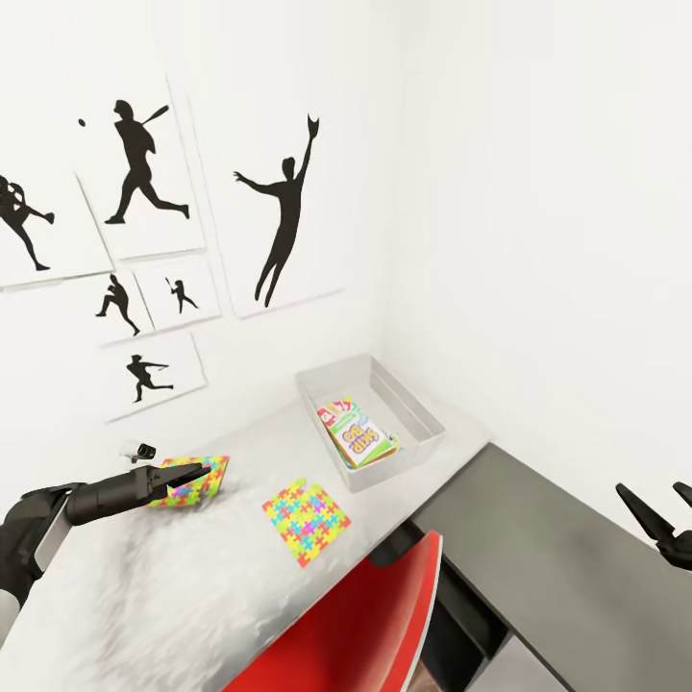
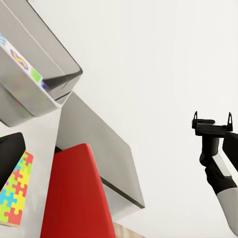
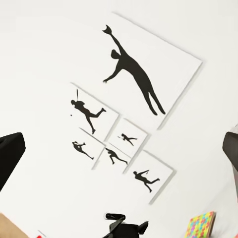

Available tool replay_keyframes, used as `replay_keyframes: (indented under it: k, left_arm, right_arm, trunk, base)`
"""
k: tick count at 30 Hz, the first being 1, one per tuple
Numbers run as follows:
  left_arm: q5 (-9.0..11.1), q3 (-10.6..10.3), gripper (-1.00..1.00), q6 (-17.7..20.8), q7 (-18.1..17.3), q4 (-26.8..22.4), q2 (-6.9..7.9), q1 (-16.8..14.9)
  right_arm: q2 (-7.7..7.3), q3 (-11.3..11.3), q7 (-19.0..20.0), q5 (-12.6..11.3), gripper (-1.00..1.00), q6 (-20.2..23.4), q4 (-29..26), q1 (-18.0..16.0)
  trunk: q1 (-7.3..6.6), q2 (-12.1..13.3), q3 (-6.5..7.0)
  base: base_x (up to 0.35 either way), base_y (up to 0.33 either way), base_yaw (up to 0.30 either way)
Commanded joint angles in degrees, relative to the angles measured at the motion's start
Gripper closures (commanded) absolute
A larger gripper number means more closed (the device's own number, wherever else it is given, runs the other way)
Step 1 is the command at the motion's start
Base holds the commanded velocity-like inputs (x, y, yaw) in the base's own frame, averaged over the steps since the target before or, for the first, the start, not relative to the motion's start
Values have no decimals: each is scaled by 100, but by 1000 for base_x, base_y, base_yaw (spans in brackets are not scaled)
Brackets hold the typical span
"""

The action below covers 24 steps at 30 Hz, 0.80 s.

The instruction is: Put all the toys in the child's room - the three board games (two on the bed and one on the table), the two jigsaw puzzles on the table, and the tennis ball on the table - inside the toy box on the table in the child's room.

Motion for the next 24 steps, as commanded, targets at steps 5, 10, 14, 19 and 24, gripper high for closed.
replay_keyframes:
  k: [5, 10, 14, 19, 24]
  left_arm:
    - [1, -2, -100, 61, -14, 0, -4, -4]
    - [1, -2, -100, 61, -20, 0, -4, -4]
    - [1, -2, -100, 61, -21, 0, -4, -4]
    - [1, -2, -100, 61, -17, 0, -4, -4]
    - [1, -3, -100, 61, -14, 0, -4, -4]
  right_arm:
    - [0, -4, 19, 11, -100, 20, 1, -6]
    - [0, -4, 19, 11, -100, 20, 0, -6]
    - [0, -6, 19, 11, -100, 20, 1, -6]
    - [0, -5, 21, 11, -100, 16, 2, -6]
    - [0, -4, 19, 11, -100, 12, 2, -6]
  trunk:
    - [4, -11, 36]
    - [4, -11, 83]
    - [4, -11, 121]
    - [4, -11, 169]
    - [4, -11, 216]
  base:
    - [0, 0, 46]
    - [0, 0, 65]
    - [0, 0, 70]
    - [-18, 0, 76]
    - [-75, 0, 81]
